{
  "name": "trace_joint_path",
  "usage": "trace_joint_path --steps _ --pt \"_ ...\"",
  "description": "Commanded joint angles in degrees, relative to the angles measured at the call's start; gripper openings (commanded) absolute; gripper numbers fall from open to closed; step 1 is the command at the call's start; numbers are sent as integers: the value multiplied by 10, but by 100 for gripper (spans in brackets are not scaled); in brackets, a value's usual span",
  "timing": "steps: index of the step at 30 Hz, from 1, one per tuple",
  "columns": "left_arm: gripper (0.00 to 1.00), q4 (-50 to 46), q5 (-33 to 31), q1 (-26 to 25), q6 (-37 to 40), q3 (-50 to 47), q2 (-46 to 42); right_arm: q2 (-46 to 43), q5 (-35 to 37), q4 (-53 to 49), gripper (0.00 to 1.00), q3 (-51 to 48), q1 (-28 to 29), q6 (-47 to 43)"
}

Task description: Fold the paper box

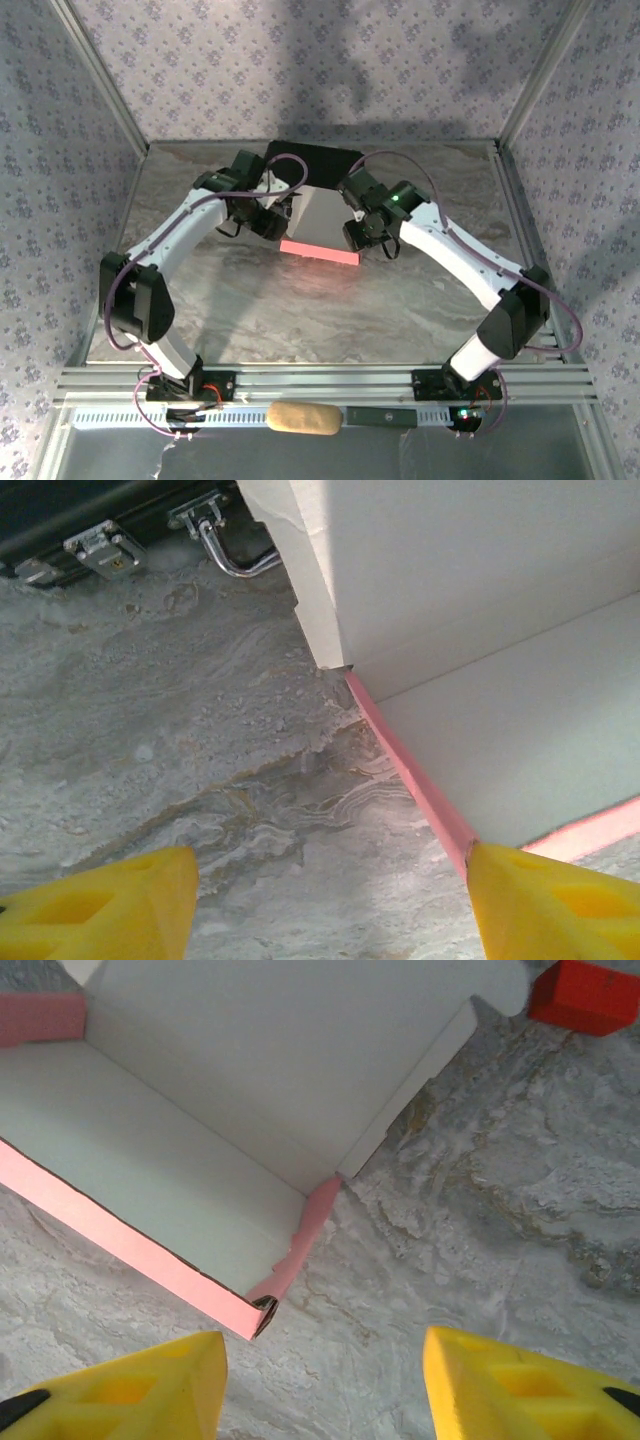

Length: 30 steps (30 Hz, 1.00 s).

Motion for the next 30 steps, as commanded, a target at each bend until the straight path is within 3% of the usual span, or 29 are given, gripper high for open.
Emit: trace_joint_path --steps 1,5,7,10,14,20,24,30 --pt "72 37 58 50 -45 10 -37 -52 -13 5 60 6 -56 14" --pt "71 -8 105 59 -63 96 37 -4 -106 1 55 28 -146 30" --pt "69 -30 126 59 -61 146 96 12 -105 2 52 28 -159 42" --pt "63 -58 133 51 -49 217 183 -5 -105 11 51 2 -162 60" --pt "61 -24 113 45 -58 252 240 -59 -117 36 52 -45 -164 71" --pt "62 7 144 38 -72 286 297 -127 -125 34 52 -89 -162 78" --pt "59 -14 127 32 -70 327 345 -149 -119 15 52 -96 -161 76" --pt "56 13 144 30 -73 306 363 -176 -119 13 51 -108 -159 81"
